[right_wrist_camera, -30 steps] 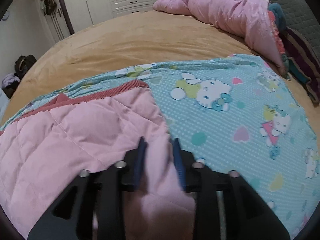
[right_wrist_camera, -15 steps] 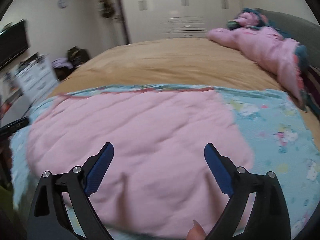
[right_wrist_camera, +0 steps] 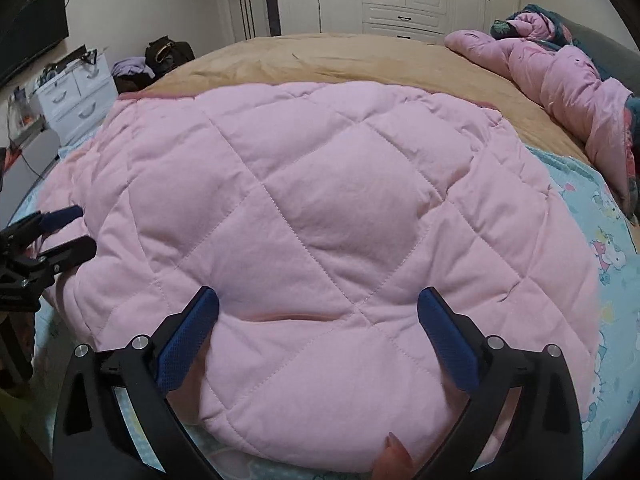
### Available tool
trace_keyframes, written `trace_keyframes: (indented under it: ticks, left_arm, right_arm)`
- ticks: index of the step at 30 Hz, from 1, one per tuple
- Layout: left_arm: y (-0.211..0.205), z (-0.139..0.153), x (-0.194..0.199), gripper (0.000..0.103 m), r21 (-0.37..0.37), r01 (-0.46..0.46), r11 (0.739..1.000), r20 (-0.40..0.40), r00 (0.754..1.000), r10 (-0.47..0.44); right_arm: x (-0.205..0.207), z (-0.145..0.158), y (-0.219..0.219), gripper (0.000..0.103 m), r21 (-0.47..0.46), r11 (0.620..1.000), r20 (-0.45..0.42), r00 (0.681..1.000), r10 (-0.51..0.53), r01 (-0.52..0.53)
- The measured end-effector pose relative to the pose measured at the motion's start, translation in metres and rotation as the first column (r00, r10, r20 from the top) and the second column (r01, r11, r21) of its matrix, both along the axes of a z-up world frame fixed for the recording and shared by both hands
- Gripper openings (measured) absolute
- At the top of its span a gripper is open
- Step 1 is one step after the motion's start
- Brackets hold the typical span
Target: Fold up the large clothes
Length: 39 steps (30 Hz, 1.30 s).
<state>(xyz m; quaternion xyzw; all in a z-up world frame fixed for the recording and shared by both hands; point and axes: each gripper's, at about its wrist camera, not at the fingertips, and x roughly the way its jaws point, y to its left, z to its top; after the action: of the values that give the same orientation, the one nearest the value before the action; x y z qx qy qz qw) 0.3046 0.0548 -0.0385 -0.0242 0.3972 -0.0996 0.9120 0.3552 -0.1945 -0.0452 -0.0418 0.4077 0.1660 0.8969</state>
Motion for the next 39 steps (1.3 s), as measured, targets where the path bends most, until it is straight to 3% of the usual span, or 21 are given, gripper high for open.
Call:
trace_keyframes:
  ticks: [9,20,31,39]
  left_arm:
    - [0.000,0.044,-0.034,0.094,-0.015,-0.035,0.999,0.055,0.998,0.036]
    - [0.018,0.069,-0.066,0.094,0.025,-0.136,0.990,0.103,0.986,0.133]
    - [0.067,0.054,-0.057,0.094,0.051,-0.249,0.967,0.042,0.968,0.247]
    - [0.099,0.033,-0.015,0.094,0.035,-0.280,0.959,-0.041,0.959,0.282]
  right_arm:
    - [-0.045,0.055,-0.032,0.099,0.113,0.994,0.090,0.996,-0.002,-0.008]
    - [-0.067,0.095,-0.079,0.099,0.108,0.993,0.149,0.987,-0.054,0.038]
    - [-0.044,0.084,-0.134,0.099,0.093,0.987,0.106,0.985,-0.139,0.129]
    - [0.004,0.045,-0.173,0.099,0.161,0.967,-0.066,0.980,-0.189,0.198]
